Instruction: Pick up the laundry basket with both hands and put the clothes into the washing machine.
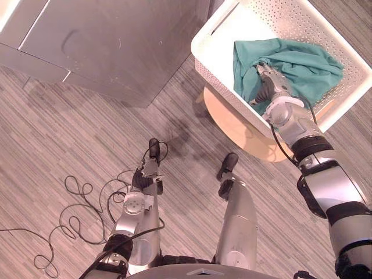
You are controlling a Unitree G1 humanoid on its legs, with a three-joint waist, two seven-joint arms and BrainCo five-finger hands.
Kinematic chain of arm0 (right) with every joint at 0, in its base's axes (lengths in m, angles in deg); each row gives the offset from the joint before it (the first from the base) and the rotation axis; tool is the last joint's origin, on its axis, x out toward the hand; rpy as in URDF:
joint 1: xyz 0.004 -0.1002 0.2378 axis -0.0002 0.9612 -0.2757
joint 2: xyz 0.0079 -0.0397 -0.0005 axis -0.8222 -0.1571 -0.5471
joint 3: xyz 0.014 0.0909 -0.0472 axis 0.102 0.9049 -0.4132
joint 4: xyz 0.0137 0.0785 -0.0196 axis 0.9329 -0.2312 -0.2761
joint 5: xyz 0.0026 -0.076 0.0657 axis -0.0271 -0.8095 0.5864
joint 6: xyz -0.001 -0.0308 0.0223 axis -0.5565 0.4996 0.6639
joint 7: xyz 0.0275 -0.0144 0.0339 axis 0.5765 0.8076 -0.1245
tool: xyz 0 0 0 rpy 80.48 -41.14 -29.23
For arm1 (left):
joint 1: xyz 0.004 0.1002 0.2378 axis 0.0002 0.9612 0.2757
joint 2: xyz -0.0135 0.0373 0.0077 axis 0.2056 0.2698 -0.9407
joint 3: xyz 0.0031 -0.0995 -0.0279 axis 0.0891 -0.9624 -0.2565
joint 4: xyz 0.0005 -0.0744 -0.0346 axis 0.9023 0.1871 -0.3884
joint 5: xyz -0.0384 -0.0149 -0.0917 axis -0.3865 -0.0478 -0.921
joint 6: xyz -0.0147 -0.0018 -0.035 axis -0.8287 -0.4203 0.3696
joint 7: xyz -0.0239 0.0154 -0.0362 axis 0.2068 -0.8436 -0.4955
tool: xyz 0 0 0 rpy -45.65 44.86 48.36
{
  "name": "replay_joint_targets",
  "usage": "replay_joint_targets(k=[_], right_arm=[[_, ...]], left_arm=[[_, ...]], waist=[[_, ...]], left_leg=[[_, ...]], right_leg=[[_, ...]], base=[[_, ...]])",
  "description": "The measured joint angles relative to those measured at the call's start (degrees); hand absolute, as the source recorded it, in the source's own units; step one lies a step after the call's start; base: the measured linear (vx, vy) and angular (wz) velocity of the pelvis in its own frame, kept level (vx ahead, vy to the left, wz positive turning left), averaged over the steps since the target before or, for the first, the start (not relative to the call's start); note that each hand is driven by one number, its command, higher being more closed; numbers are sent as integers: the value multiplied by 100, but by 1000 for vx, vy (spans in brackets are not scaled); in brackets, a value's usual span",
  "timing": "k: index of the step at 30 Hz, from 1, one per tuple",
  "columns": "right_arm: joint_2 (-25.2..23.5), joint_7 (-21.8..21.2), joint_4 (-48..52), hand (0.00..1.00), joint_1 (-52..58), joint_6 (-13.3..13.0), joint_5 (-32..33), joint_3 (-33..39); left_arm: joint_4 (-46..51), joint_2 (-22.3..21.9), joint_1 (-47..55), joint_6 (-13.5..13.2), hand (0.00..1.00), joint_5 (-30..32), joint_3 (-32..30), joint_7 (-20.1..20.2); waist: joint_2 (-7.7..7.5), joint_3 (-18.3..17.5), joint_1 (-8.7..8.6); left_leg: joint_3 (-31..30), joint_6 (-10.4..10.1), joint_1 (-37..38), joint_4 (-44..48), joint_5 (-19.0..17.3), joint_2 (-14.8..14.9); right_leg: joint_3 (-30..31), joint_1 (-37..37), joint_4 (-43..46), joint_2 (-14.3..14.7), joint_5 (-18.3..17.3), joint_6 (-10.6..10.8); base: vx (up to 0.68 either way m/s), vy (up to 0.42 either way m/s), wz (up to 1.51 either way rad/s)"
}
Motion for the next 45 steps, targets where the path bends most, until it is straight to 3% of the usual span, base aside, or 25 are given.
replay_joint_targets(k=[9, 17, 27, 34, 37, 38, 45], right_arm=[[-220, 336, -215, 100, 159, 231, -211, 164], [-301, 365, -385, 100, 160, 248, -199, 266], [-444, 609, -507, 100, 190, 275, 676, 810], [-891, 1095, -594, 100, 187, 279, 2383, 1676], [-1201, 1298, -402, 100, 192, 232, 3753, 2342], [-1376, 1377, -163, 100, 191, 173, 4470, 2647], [-2052, 1853, 982, 100, 78, -335, 6233, 3915]], left_arm=[[168, -63, 9, 59, 0, -41, -76, -210], [245, -67, 11, 95, 0, -114, -87, -220], [239, -66, 13, 107, 0, -259, -75, -369], [236, -105, 18, 124, 0, -437, 16, -469], [237, -127, 21, 174, 0, -439, 34, -523], [235, -136, 26, 206, 0, -446, 33, -582], [-2, -233, 57, 232, 0, -670, 7, -616]], waist=[[-130, -56, 20], [-192, -88, 21], [-191, -90, 29], [-204, -214, 29], [-207, -257, 22], [-205, -258, 5], [-199, -262, 28]], left_leg=[[-10, 4, -15, 116, -66, 24], [-10, 7, -40, 160, -71, 22], [-9, 1, -39, 174, -67, 22], [-9, -13, -35, 126, -42, 12], [-4, -15, 8, 88, -28, 7], [0, -15, 35, 86, -28, 10], [1, -18, 148, 59, -12, 2]], right_leg=[[-40, 80, -25, 14, -1, -2], [-60, 97, -42, 17, 3, -4], [-67, 114, -44, 15, 9, -8], [-87, 117, -57, -10, 10, -8], [-86, 145, -64, -22, 9, -8], [-83, 166, -65, -20, 9, -8], [-84, 258, -57, -31, 8, -8]], base=[[-4, -12, 0], [-3, -12, 0], [-3, -6, 0], [0, -9, 1], [0, 0, 0], [0, 0, 0], [-3, -9, 0]])
